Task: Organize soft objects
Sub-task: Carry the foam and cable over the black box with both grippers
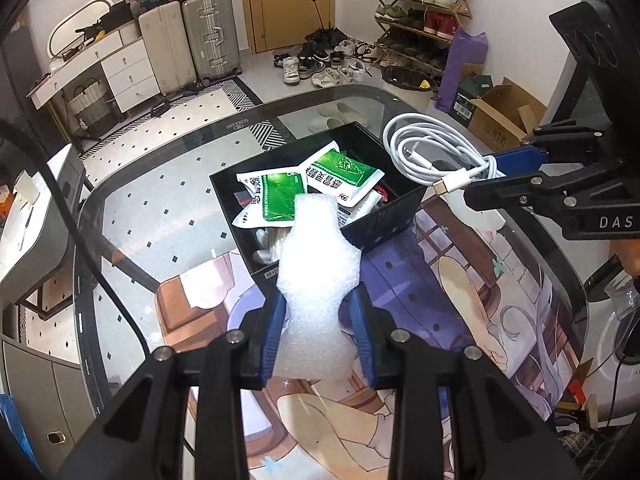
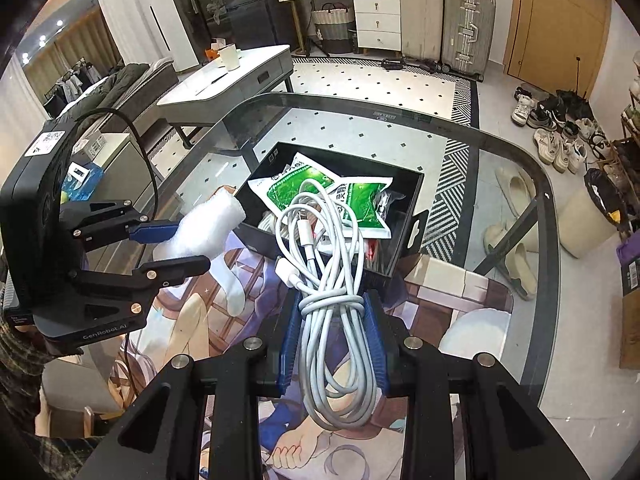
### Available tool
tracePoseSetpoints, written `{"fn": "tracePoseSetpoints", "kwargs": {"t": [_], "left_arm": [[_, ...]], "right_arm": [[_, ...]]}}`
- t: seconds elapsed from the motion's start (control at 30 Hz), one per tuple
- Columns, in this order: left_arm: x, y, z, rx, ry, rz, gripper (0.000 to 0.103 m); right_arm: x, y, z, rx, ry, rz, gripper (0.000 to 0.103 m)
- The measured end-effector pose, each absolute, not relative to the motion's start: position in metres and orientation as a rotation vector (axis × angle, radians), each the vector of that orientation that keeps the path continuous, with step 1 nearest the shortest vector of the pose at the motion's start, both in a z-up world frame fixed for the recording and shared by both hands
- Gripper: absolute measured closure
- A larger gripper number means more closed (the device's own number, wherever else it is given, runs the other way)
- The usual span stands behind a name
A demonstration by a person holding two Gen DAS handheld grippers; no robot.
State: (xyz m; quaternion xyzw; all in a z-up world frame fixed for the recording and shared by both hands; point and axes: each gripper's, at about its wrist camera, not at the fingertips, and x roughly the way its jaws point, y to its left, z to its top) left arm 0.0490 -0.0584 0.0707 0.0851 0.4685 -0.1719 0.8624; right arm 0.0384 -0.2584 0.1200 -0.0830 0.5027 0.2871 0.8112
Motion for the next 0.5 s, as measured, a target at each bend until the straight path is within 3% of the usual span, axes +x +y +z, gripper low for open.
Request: {"fn": "tracePoseSetpoints", "kwargs": {"t": [0.5], "left_arm": [[0.072,-0.053,0.083,0.172,0.959,-0.359,0.072]], "right_arm": [[0.066,-0.256,0.139,-0.134,1.042,0.601,0.072]]}}
